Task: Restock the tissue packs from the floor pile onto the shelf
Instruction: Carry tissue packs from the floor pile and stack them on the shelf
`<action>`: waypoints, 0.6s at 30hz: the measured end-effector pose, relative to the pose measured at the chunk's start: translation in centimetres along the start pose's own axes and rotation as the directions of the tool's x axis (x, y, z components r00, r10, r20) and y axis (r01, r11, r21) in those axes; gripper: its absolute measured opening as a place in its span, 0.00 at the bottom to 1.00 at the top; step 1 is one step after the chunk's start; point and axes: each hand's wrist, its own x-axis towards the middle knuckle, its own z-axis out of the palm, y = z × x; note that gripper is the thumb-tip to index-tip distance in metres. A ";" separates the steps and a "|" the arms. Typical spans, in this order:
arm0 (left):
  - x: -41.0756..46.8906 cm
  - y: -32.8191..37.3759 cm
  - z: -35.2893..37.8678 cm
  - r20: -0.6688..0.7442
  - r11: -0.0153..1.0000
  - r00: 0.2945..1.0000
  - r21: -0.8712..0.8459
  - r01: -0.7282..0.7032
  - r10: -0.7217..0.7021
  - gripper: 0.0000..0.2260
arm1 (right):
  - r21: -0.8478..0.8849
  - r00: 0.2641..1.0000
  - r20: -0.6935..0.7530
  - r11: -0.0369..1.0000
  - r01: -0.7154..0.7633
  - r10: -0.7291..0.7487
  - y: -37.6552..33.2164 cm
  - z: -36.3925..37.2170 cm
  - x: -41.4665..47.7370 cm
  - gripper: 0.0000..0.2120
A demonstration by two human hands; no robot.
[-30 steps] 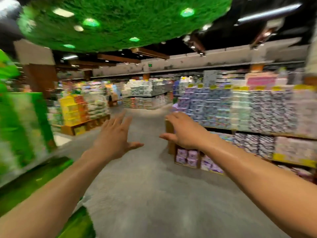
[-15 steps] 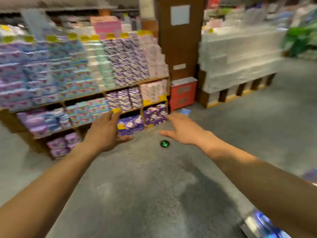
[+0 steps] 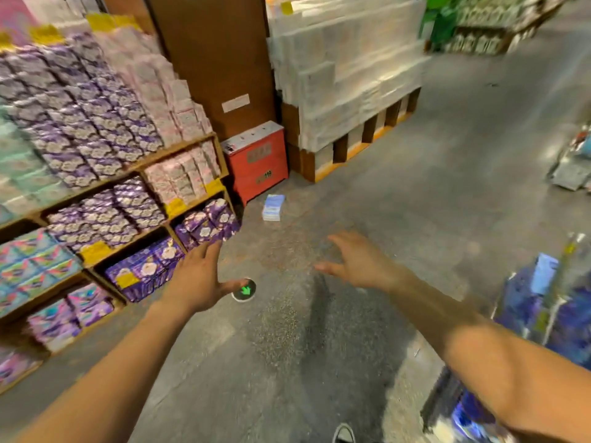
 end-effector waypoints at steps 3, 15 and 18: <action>7.2 0.2 0.7 0.021 1.000 1.000 -0.030 0.006 -0.005 0.49 | -0.004 0.995 0.073 0.997 -0.074 0.074 2.8 -2.2 6.2 0.39; 37.6 -7.2 7.6 0.140 0.988 0.990 -0.155 0.009 0.013 0.51 | 0.009 0.967 0.184 0.984 -0.179 0.174 9.5 -0.3 36.0 0.39; 47.0 -10.3 7.0 0.176 0.988 0.984 -0.155 -0.002 0.029 0.49 | 0.057 0.945 0.203 0.960 -0.274 0.258 10.4 -0.8 44.9 0.40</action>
